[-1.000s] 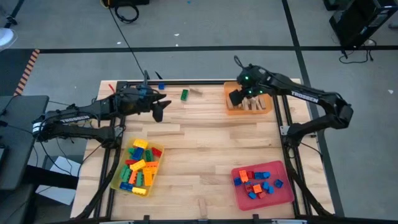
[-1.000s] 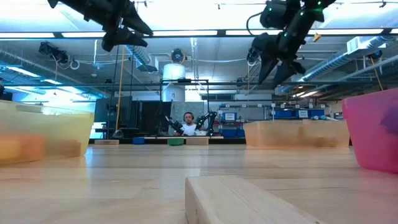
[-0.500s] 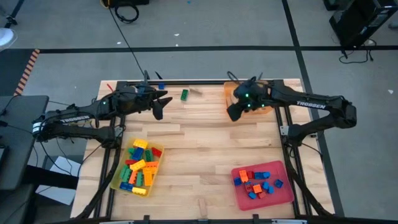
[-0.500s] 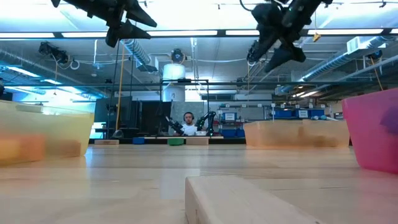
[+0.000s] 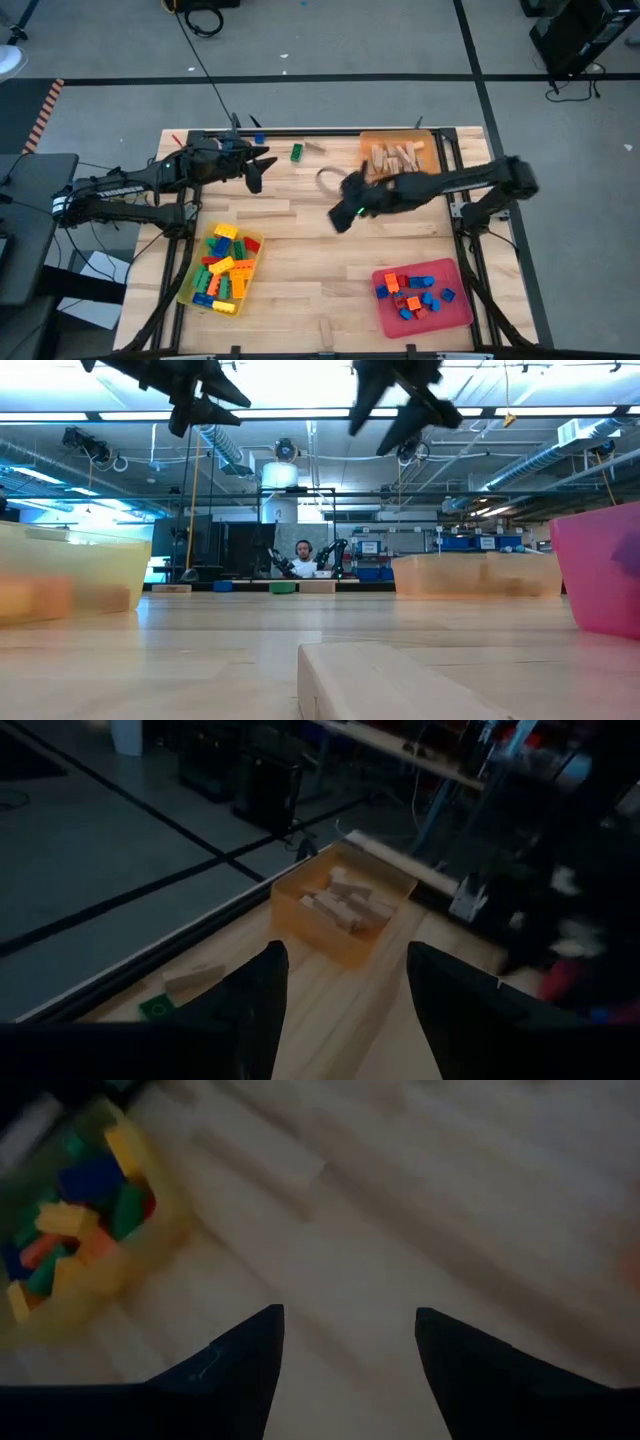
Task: Sort blocks by size
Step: Put the brown block into the orange bin
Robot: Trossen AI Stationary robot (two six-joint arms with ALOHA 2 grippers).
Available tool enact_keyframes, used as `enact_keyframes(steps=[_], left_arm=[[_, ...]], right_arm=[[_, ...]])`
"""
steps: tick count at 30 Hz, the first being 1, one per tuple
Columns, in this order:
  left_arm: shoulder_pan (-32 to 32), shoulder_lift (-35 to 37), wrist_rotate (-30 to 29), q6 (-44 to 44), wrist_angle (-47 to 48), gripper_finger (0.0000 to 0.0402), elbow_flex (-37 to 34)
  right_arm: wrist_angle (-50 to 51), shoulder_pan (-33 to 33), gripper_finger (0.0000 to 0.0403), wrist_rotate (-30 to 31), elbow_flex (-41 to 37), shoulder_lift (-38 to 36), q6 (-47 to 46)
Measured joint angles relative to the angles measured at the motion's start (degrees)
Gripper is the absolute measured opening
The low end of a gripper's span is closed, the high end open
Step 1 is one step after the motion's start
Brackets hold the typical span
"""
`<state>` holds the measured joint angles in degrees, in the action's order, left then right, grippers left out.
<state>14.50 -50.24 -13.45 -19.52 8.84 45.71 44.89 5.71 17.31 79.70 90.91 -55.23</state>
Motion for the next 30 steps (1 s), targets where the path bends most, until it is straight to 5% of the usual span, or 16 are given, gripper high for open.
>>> enact_keyframes(steps=[10, 17, 23, 30], left_arm=[[0.0, 0.0, 0.0, 12.8, 11.0, 0.0214, 0.0], [0.0, 0.2, 0.0, 17.7, 15.2, 0.0214, 0.0], [0.0, 0.5, 0.0, 17.8, 13.4, 0.0214, 0.0], [0.0, 0.5, 0.0, 17.8, 12.8, 0.0214, 0.0]], right_arm=[[32.7, 14.4, 0.024, -6.2, 37.9, 29.8, -30.2], [35.8, 22.6, 0.024, -17.0, 55.0, 45.5, -50.8], [29.6, 26.8, 0.024, -24.1, 54.1, 49.4, -63.2], [26.6, 27.8, 0.0241, -21.9, 54.3, 52.4, -63.8]])
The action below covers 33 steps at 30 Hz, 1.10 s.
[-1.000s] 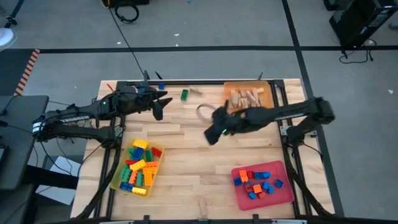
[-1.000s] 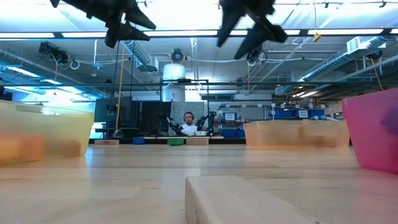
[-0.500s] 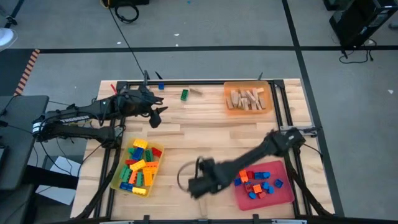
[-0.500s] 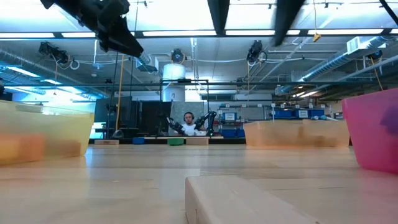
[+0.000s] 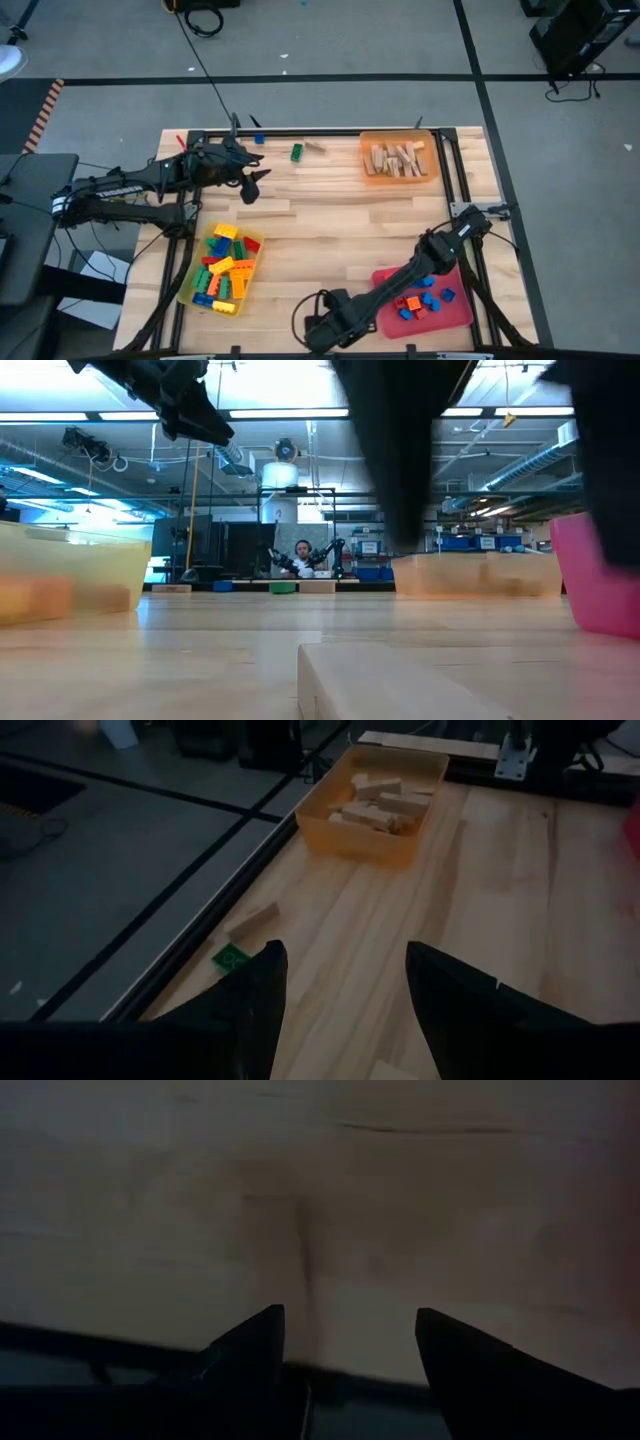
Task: Sort blocks by size
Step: Put the brown block into the orange bin
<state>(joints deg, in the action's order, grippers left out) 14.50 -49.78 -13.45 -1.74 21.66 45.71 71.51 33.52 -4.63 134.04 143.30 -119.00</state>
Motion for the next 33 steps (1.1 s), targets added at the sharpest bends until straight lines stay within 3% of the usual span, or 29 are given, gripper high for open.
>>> enact_keyframes(steps=[20, 25, 30, 33], left_arm=[[0.0, 0.0, 0.0, -2.9, -0.3, 0.0214, 0.0], [0.0, 0.0, 0.0, -3.2, -0.4, 0.0214, 0.0], [0.0, 0.0, 0.0, -3.2, -0.4, 0.0214, 0.0], [0.0, 0.0, 0.0, -3.1, -0.8, 0.0214, 0.0]], right_arm=[[-7.0, -1.0, 0.0239, 3.6, -0.7, 5.2, 5.1], [-6.4, -1.1, 0.0186, 3.5, -0.7, 5.3, 5.2], [-5.3, -1.0, 0.0073, 3.2, -0.8, 5.3, 5.2], [-5.4, -1.3, 0.007, 3.4, -0.8, 5.3, 5.7]])
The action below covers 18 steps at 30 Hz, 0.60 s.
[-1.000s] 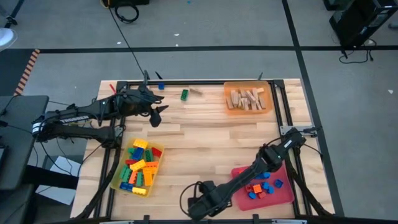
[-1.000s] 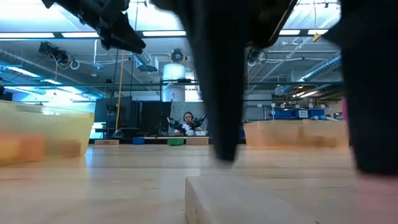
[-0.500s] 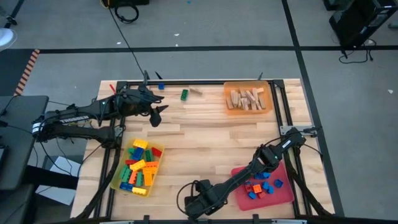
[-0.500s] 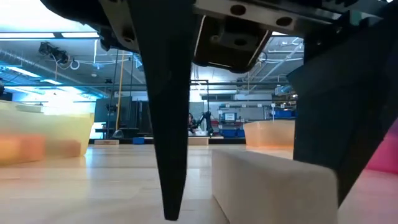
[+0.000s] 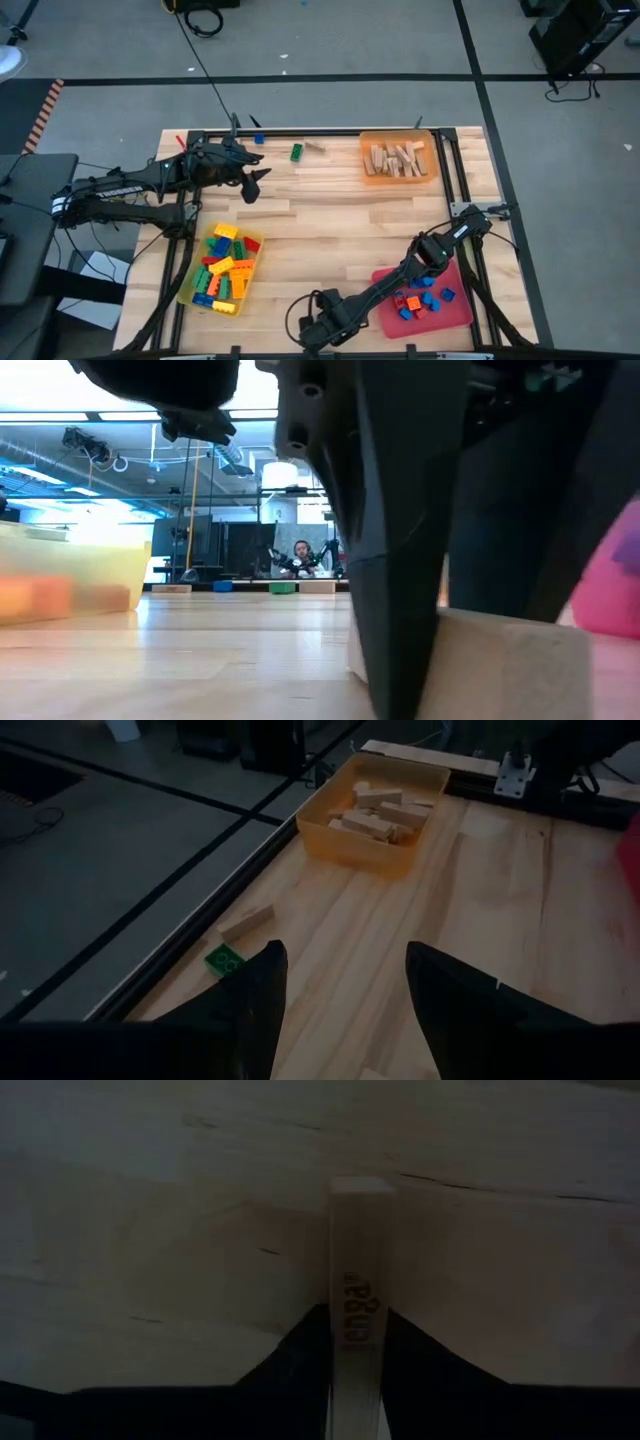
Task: Sort blocks by size
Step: Put the brown block into the orange bin
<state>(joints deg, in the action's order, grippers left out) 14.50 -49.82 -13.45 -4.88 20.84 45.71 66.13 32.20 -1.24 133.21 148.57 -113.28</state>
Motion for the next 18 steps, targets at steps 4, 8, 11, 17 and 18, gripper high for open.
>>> enact_keyframes(steps=[4, 8, 11, 17, 18], left_arm=[[0.0, 0.0, 0.0, 0.1, 0.5, 0.0214, 0.0], [0.0, 0.0, 0.0, 0.1, -0.4, 0.0214, 0.0], [0.0, 0.0, 0.0, 0.1, -0.3, 0.0214, 0.0], [0.0, 0.0, 0.0, 0.1, -0.4, 0.0214, 0.0], [0.0, 0.0, 0.0, 0.1, -0.4, 0.0214, 0.0]], right_arm=[[-0.2, -0.7, 0.007, 4.6, -0.1, -0.8, 3.1], [4.4, -3.9, 0.007, 13.8, -0.3, -2.5, 7.2], [6.3, -6.0, 0.007, 18.8, -0.3, -4.4, 14.1], [11.7, -13.4, 0.007, 23.5, -0.2, -7.3, 30.6], [12.6, -14.8, 0.007, 24.5, -0.2, -8.0, 33.4]])
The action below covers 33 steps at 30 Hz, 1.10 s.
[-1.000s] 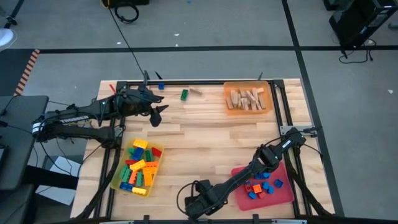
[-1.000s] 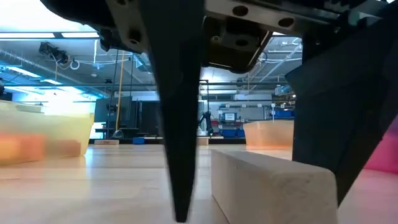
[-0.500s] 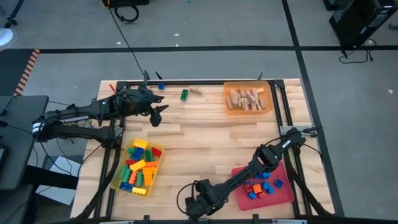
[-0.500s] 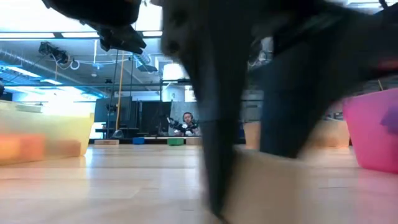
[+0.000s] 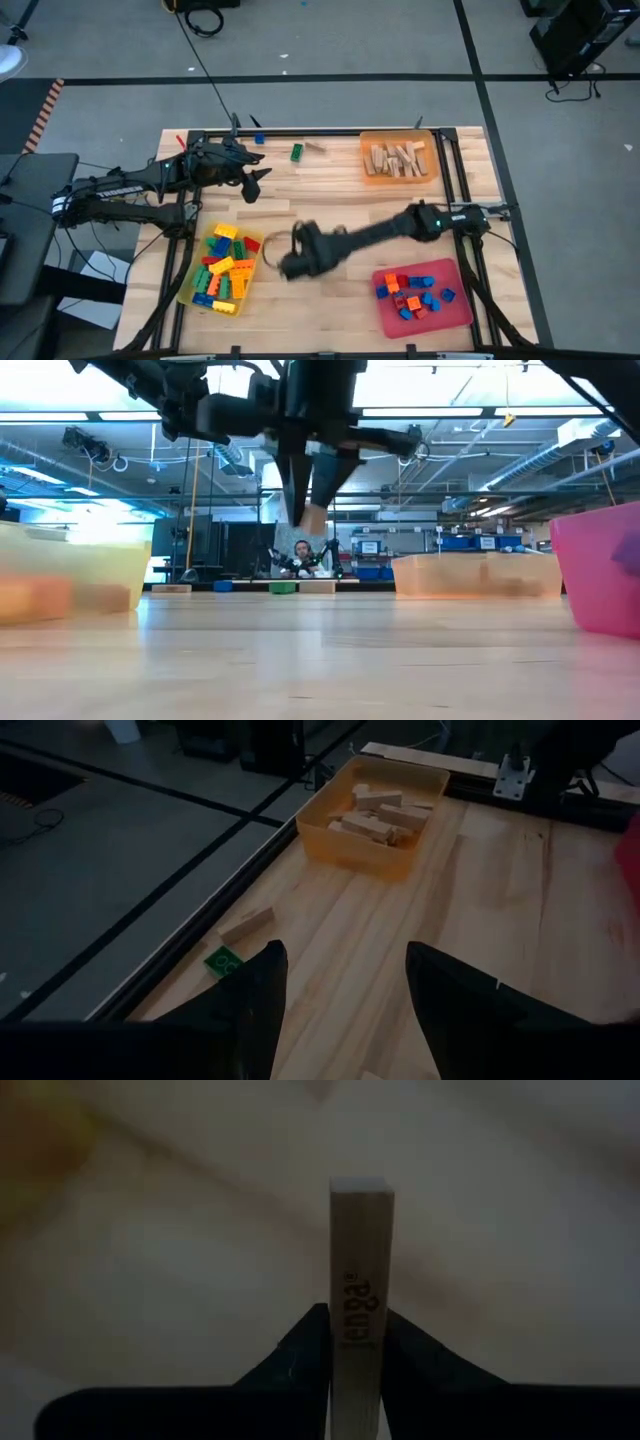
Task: Sort blocks by size
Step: Put the brown block into the orange bin
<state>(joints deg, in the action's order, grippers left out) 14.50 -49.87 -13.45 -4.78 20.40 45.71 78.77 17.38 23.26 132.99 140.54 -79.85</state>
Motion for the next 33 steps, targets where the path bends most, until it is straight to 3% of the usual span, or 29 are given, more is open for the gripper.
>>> enact_keyframes(steps=[11, 17, 20, 25, 29, 33], left_arm=[[0.0, 0.0, -1.0, 6.0, 1.3, 0.0214, 0.0], [0.0, 0.0, -5.4, 6.1, 0.3, 0.0214, 0.0], [0.0, 0.0, -7.7, 6.1, -0.2, 0.0214, 0.0], [0.0, 0.0, -8.4, 6.1, -1.7, 0.0214, 0.0], [0.0, 0.0, -8.5, 6.1, -2.9, 0.0214, 0.0], [0.0, 0.0, -8.6, 6.0, -5.5, 0.0214, 0.0]], right_arm=[[0.6, -14.3, 0.007, 1.2, 0.1, -4.3, 35.1], [-4.6, -21.8, 0.007, -5.0, -4.5, -6.0, 52.1], [-10.3, -25.5, 0.007, -9.2, -11.1, -10.6, 58.9], [-23.8, -32.1, 0.007, -13.9, -29.2, -23.3, 64.3], [-33.9, -38.5, 0.0073, -20.0, -44.0, -34.3, 64.4], [-35.0, -44.7, 0.0073, -20.1, -55.2, -41.9, 59.3]])
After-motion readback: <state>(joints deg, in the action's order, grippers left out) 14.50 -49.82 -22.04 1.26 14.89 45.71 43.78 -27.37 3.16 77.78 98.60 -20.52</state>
